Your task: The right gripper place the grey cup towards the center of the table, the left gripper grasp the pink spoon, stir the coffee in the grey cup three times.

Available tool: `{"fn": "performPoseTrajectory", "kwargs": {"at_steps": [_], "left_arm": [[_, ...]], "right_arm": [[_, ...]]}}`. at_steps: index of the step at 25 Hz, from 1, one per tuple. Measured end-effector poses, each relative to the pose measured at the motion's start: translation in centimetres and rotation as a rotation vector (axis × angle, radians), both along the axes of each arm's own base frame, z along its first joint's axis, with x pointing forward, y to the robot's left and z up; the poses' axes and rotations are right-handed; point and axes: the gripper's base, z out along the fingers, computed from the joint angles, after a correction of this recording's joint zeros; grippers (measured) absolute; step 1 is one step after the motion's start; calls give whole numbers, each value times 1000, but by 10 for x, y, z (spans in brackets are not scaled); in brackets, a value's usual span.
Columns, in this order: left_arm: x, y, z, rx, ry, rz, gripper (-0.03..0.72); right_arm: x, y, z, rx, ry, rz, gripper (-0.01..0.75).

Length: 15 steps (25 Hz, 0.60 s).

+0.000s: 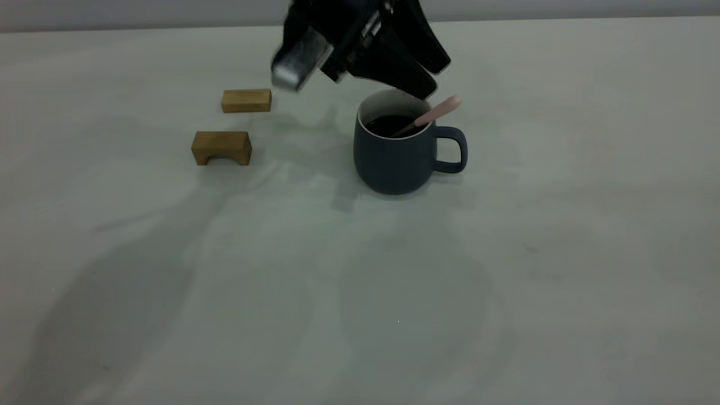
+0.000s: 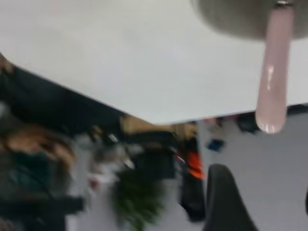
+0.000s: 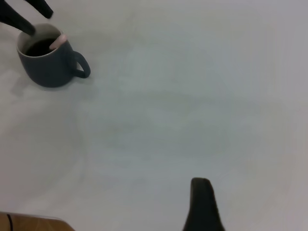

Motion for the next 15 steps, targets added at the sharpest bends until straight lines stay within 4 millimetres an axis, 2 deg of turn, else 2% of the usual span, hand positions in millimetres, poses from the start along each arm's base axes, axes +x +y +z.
{"fn": "performPoseTrajectory", "kwargs": {"at_steps": [7,9,12,15], "left_arm": [[27,24,61,332,-404,-115,519],[30,35,84,434,-562,-224,522],[31,52,118,540,-868,-622,522],[25,59,152,535,-1107,-1022,522]], "right_arm": [[0,0,0,0,0,0,582],[0,0,0,0,0,0,582],[0,0,0,0,0,0,582],[0,0,0,0,0,0,582]]}}
